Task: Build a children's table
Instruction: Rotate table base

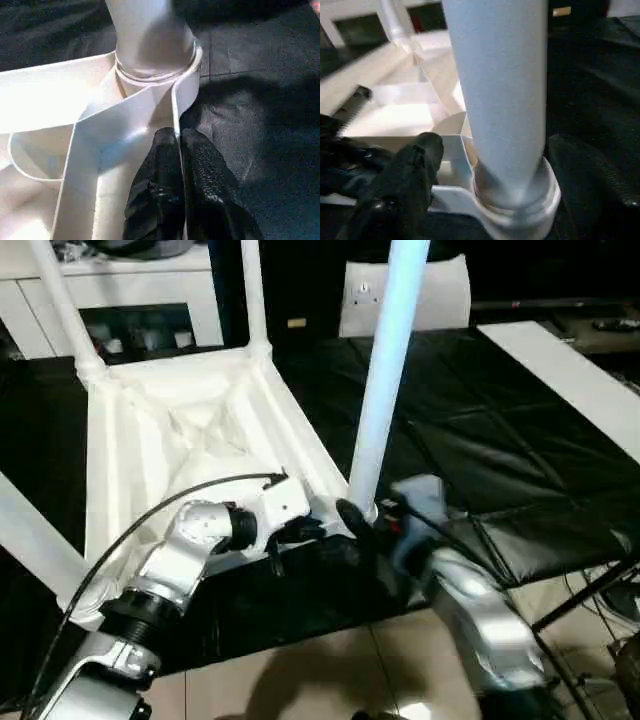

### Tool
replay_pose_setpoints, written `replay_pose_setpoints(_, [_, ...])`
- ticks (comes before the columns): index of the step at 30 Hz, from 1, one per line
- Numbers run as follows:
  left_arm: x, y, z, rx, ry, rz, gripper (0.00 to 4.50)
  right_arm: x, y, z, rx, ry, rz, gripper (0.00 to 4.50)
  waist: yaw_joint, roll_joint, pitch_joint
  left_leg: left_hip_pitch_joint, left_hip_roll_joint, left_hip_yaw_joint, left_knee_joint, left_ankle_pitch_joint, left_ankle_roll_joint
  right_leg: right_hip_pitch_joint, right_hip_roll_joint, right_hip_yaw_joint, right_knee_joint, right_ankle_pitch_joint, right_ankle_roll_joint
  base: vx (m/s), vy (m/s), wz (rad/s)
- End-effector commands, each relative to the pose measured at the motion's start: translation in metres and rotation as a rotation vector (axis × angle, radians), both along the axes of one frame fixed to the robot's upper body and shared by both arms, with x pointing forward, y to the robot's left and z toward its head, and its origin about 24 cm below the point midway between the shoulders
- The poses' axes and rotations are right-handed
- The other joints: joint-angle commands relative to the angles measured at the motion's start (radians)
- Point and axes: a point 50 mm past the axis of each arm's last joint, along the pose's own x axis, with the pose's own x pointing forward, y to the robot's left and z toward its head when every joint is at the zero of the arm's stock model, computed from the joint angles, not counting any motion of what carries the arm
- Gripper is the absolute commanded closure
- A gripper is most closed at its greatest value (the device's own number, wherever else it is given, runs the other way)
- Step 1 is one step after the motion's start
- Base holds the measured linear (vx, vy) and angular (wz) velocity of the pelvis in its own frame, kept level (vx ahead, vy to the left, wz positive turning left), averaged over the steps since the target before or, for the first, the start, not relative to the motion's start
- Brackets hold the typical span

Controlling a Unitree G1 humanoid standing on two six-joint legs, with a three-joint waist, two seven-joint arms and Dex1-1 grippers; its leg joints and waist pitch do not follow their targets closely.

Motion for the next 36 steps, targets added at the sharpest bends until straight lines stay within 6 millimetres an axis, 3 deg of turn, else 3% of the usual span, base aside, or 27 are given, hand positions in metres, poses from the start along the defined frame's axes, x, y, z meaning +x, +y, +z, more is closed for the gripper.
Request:
replay_pose_setpoints(1, [-0.004,-0.007,0.022,-0.130,-0.078,-0.057,3.93,-0.008,-0.005,0.016,0.034,-0.059,0.084,0.49,0.008,0.000,-0.059,-0.022,0.015,0.015,-0.058,-0.066,0.056,0.088,-0.070,0.064,-0.059,-0.170,-0.126,0.000,0.000,0.00])
replay_pose_setpoints(4, [-0.013,-0.006,0.024,-0.191,-0.056,-0.058,3.63,-0.021,-0.010,0.023,0.017,-0.059,0.178,0.28,0.012,-0.001,-0.052,-0.021,0.020,0.017,-0.061,-0.101,0.060,0.083,-0.065,0.066,-0.064,-0.221,-0.119,0.000,0.000,0.00])
replay_pose_setpoints(5, [-0.018,-0.005,0.024,-0.215,-0.054,-0.048,3.55,-0.028,-0.012,0.025,0.008,-0.061,0.238,0.14,0.013,-0.005,-0.050,-0.021,0.014,0.018,-0.061,-0.128,0.058,0.081,-0.063,0.063,-0.073,-0.307,-0.086,0.000,0.000,0.00])
replay_pose_setpoints(6, [-0.019,-0.004,0.024,-0.221,-0.053,-0.044,3.52,-0.029,-0.013,0.025,0.006,-0.060,0.247,0.05,0.014,-0.007,-0.049,-0.020,0.014,0.020,-0.062,-0.134,0.058,0.079,-0.063,0.064,-0.079,-0.334,-0.073,0.000,0.000,0.00])
replay_pose_setpoints(8, [-0.027,-0.002,0.025,-0.257,-0.040,-0.008,3.43,-0.035,-0.014,0.029,0.015,-0.061,0.315,0.00,0.015,-0.002,-0.046,-0.017,0.012,0.019,-0.063,-0.157,0.051,0.073,-0.063,0.060,-0.091,-0.435,-0.030,0.000,0.000,0.00])
replay_pose_setpoints(10, [-0.032,0.000,0.025,-0.281,-0.028,0.025,3.16,-0.038,-0.012,0.031,0.027,-0.068,0.358,0.00,0.015,-0.003,-0.045,-0.017,0.013,0.019,-0.062,-0.164,0.052,0.068,-0.059,0.059,-0.096,-0.448,-0.021,0.000,0.000,0.00])
replay_pose_setpoints(14, [-0.058,0.005,0.025,-0.348,0.029,0.102,2.82,-0.032,-0.003,0.034,0.032,-0.085,0.389,0.00,0.010,-0.003,-0.047,-0.020,0.016,0.018,-0.063,-0.155,0.048,0.067,-0.056,0.060,-0.088,-0.404,-0.047,0.000,0.000,0.00])
replay_pose_setpoints(15, [-0.067,0.006,0.024,-0.374,0.049,0.123,2.68,-0.028,0.001,0.035,0.038,-0.089,0.388,0.00,0.008,-0.005,-0.050,-0.022,0.018,0.015,-0.063,-0.153,0.045,0.070,-0.059,0.060,-0.077,-0.388,-0.063,0.000,0.000,0.00])
replay_pose_setpoints(16, [-0.072,0.007,0.024,-0.383,0.058,0.137,2.64,-0.025,0.003,0.035,0.041,-0.090,0.387,0.00,0.006,-0.005,-0.046,-0.024,0.016,0.016,-0.065,-0.155,0.051,0.067,-0.055,0.060,-0.085,-0.399,-0.061,0.000,0.000,0.00])
replay_pose_setpoints(17, [-0.088,0.010,0.023,-0.397,0.087,0.163,2.64,-0.016,0.010,0.036,0.047,-0.093,0.376,0.00,0.003,-0.007,-0.047,-0.026,0.018,0.014,-0.064,-0.160,0.045,0.068,-0.059,0.060,-0.079,-0.401,-0.073,0.000,0.000,0.00])
replay_pose_setpoints(20, [-0.104,0.014,0.018,-0.388,0.121,0.191,2.28,-0.006,0.016,0.034,0.041,-0.093,0.359,0.00,0.001,-0.006,-0.042,-0.021,0.016,0.016,-0.065,-0.174,0.047,0.062,-0.052,0.060,-0.089,-0.429,-0.054,0.000,0.000,0.00])
replay_pose_setpoints(21, [-0.110,0.017,0.015,-0.374,0.134,0.214,2.25,-0.001,0.018,0.033,0.030,-0.095,0.345,0.00,-0.002,-0.010,-0.041,-0.021,0.016,0.016,-0.066,-0.189,0.044,0.060,-0.051,0.059,-0.090,-0.436,-0.050,0.000,0.000,0.00])
replay_pose_setpoints(23, [-0.119,0.023,0.011,-0.354,0.152,0.248,2.19,0.006,0.018,0.031,0.014,-0.096,0.310,0.00,-0.002,-0.006,-0.042,-0.016,0.015,0.016,-0.066,-0.202,0.038,0.058,-0.049,0.060,-0.091,-0.444,-0.041,0.000,0.000,0.00])
replay_pose_setpoints(24, [-0.124,0.029,0.009,-0.338,0.162,0.276,2.07,0.011,0.017,0.030,0.003,-0.097,0.270,0.00,-0.002,-0.016,-0.042,-0.016,0.016,0.017,-0.065,-0.195,0.039,0.057,-0.049,0.061,-0.092,-0.436,-0.039,0.000,0.000,0.00])
replay_pose_setpoints(25, [-0.127,0.031,0.008,-0.330,0.167,0.291,1.93,0.014,0.017,0.030,-0.003,-0.097,0.248,0.00,-0.005,-0.010,-0.040,-0.022,0.015,0.014,-0.069,-0.200,0.033,0.061,-0.050,0.061,-0.088,-0.434,-0.042,0.000,0.000,0.00])
replay_pose_setpoints(29, [-0.149,0.055,0.006,-0.286,0.224,0.368,1.75,0.032,-0.004,0.028,-0.049,-0.096,0.076,0.00,-0.012,-0.016,-0.038,-0.014,0.015,0.014,-0.070,-0.235,0.024,0.055,-0.046,0.062,-0.087,-0.428,-0.034,0.000,0.000,0.00])
replay_pose_setpoints(31, [-0.152,0.057,0.006,-0.279,0.239,0.367,1.49,0.035,-0.008,0.029,-0.052,-0.100,0.052,0.00,-0.012,-0.016,-0.037,-0.009,0.017,0.014,-0.071,-0.247,0.023,0.052,-0.042,0.062,-0.087,-0.415,-0.035,0.000,0.000,0.00])
replay_pose_setpoints(36, [-0.174,0.076,0.003,-0.218,0.322,0.380,1.03,0.050,-0.036,0.028,-0.091,-0.111,-0.115,0.00,-0.014,-0.022,-0.038,-0.010,0.013,0.016,-0.070,-0.257,0.024,0.052,-0.041,0.070,-0.078,-0.387,-0.049,0.000,0.000,0.00])
